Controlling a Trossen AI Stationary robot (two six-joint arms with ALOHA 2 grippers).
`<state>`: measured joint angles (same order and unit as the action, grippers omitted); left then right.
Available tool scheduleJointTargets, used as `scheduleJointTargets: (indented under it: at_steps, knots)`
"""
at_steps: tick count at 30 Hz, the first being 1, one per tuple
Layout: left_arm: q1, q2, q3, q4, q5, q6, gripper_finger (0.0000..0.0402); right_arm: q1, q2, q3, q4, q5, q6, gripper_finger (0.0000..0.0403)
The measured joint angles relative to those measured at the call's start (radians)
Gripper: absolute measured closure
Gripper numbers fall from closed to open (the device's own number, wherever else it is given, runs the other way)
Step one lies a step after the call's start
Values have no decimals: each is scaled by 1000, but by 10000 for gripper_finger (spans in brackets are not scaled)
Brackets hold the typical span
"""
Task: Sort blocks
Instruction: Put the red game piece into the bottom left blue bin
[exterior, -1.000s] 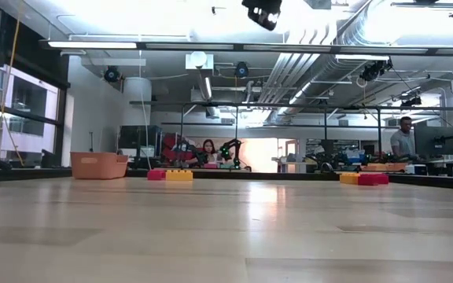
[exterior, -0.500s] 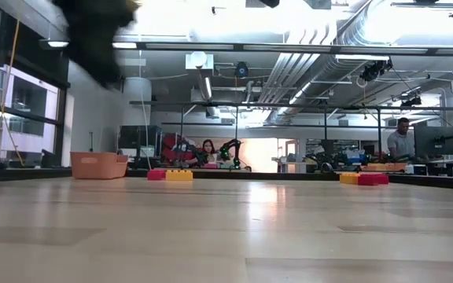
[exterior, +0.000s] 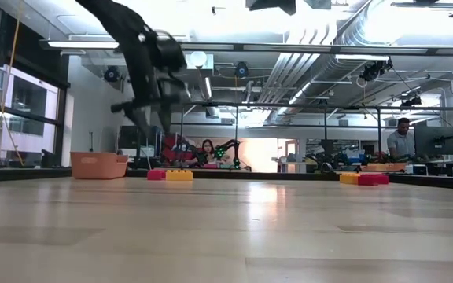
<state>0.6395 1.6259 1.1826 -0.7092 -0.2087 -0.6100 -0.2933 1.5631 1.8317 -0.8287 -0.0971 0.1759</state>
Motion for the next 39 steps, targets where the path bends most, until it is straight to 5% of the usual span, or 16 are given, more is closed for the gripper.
scheduleJointTargets:
  at_steps: [7, 14, 39]
  knots:
    - [5, 189, 92, -5, 17, -67, 163, -159, 0, 0, -9, -56, -80, 214]
    - [6, 236, 156, 6, -92, -119, 163, -254, 0, 0, -46, -141, -107, 214]
    - [107, 331, 156, -8, 15, -102, 163, -264, 1, 0, -51, -142, -87, 214]
